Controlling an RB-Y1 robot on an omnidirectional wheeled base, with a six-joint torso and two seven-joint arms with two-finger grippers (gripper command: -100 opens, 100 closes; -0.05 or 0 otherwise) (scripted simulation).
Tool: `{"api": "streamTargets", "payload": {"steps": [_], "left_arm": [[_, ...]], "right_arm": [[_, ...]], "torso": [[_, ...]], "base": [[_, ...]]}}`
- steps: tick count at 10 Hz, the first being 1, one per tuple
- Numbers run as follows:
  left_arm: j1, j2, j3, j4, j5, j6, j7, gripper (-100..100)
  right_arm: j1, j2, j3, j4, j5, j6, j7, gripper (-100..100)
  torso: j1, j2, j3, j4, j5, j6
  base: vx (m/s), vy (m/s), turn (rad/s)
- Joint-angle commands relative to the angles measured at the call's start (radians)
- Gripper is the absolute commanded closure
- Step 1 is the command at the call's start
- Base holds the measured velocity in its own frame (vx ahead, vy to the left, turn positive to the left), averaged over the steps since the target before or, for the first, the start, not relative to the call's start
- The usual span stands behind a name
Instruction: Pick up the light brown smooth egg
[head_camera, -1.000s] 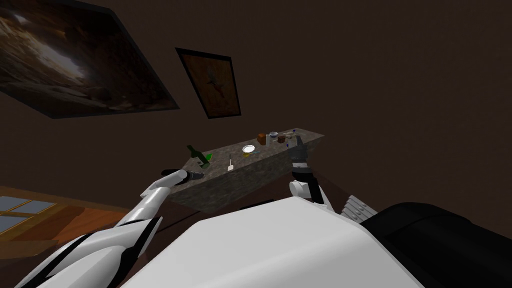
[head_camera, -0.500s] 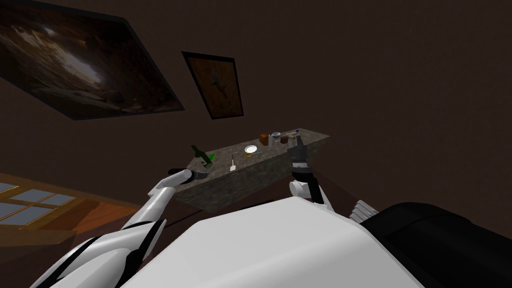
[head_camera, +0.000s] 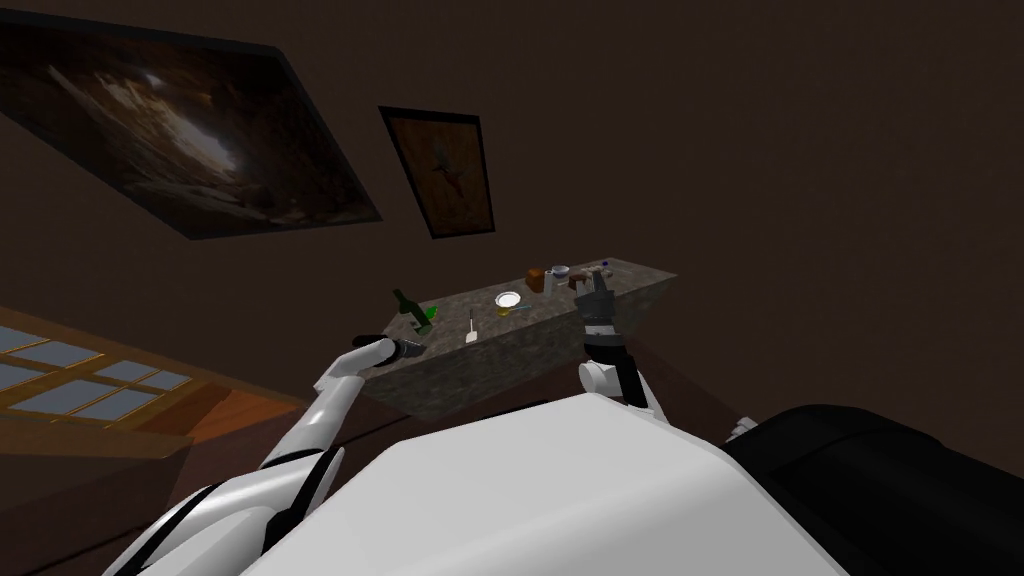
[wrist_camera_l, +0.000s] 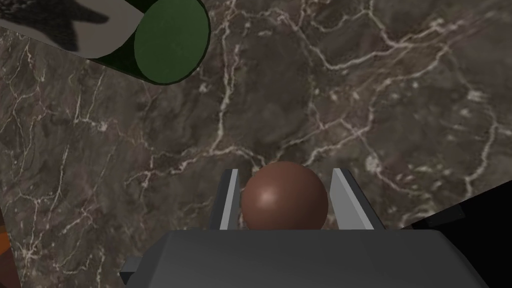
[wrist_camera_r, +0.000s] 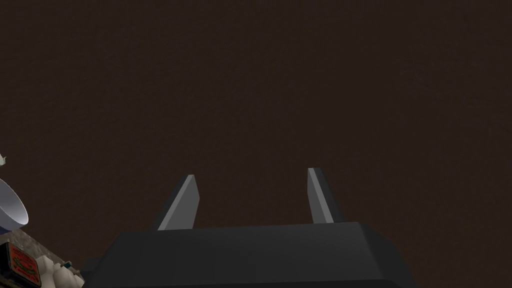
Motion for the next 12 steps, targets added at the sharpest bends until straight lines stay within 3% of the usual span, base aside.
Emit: {"api": "streamTargets", "payload": {"steps": [1, 2, 3, 4, 5, 6, 8, 9, 11, 12], "left_arm": [[0.006, -0.027, 0.008, -0.05, -0.029, 0.033, 0.003, 100], [0.006, -0.027, 0.008, -0.067, -0.029, 0.033, 0.003, 100], [0.035, -0.074, 0.029, -0.094, -0.073, 0.076, 0.008, 100], [0.035, -0.08, 0.029, -0.148, -0.082, 0.083, 0.008, 100], [0.035, -0.08, 0.029, -0.161, -0.082, 0.083, 0.008, 100], [0.065, -0.124, 0.051, -0.204, -0.127, 0.132, 0.012, 100], [0.065, -0.134, 0.051, -0.255, -0.136, 0.132, 0.012, 100], [0.094, -0.18, 0.072, -0.3, -0.182, 0.181, 0.017, 100], [0.094, -0.187, 0.072, -0.349, -0.189, 0.181, 0.017, 100], [0.123, -0.235, 0.093, -0.391, -0.238, 0.231, 0.022, 100]], "right_arm": [[0.0, 0.0, 0.0, 0.0, 0.0, 0.0, 0.0, 0], [0.0, 0.0, 0.0, 0.0, 0.0, 0.0, 0.0, 0], [0.0, 0.0, 0.0, 0.0, 0.0, 0.0, 0.0, 0], [0.0, 0.0, 0.0, 0.0, 0.0, 0.0, 0.0, 0], [0.0, 0.0, 0.0, 0.0, 0.0, 0.0, 0.0, 0], [0.0, 0.0, 0.0, 0.0, 0.0, 0.0, 0.0, 0], [0.0, 0.0, 0.0, 0.0, 0.0, 0.0, 0.0, 0], [0.0, 0.0, 0.0, 0.0, 0.0, 0.0, 0.0, 0], [0.0, 0.0, 0.0, 0.0, 0.0, 0.0, 0.0, 0], [0.0, 0.0, 0.0, 0.0, 0.0, 0.0, 0.0, 0]], "torso": [[0.0, 0.0, 0.0, 0.0, 0.0, 0.0], [0.001, 0.0, -0.001, 0.0, 0.001, 0.001], [0.001, 0.001, 0.0, 0.0, 0.001, 0.002], [0.002, 0.002, 0.0, -0.001, 0.001, -0.002], [0.003, 0.001, 0.0, -0.002, 0.002, -0.001], [0.002, 0.002, 0.0, -0.001, 0.001, 0.0], [0.004, 0.001, -0.001, -0.002, 0.002, -0.001], [0.002, 0.002, 0.0, -0.001, 0.001, 0.0], [0.004, 0.001, 0.0, -0.001, 0.001, -0.002], [0.002, 0.003, 0.001, -0.001, 0.001, -0.001]], "base": [[0.07, 0.036, 0.114], [0.027, 0.024, 0.001], [0.047, 0.041, 0.18], [0.06, 0.03, 0.132], [0.034, 0.012, -0.001], [0.068, 0.04, 0.19], [0.046, 0.023, 0.066], [0.062, 0.044, 0.182], [0.047, 0.021, 0.06], [0.07, 0.034, 0.174]]}}
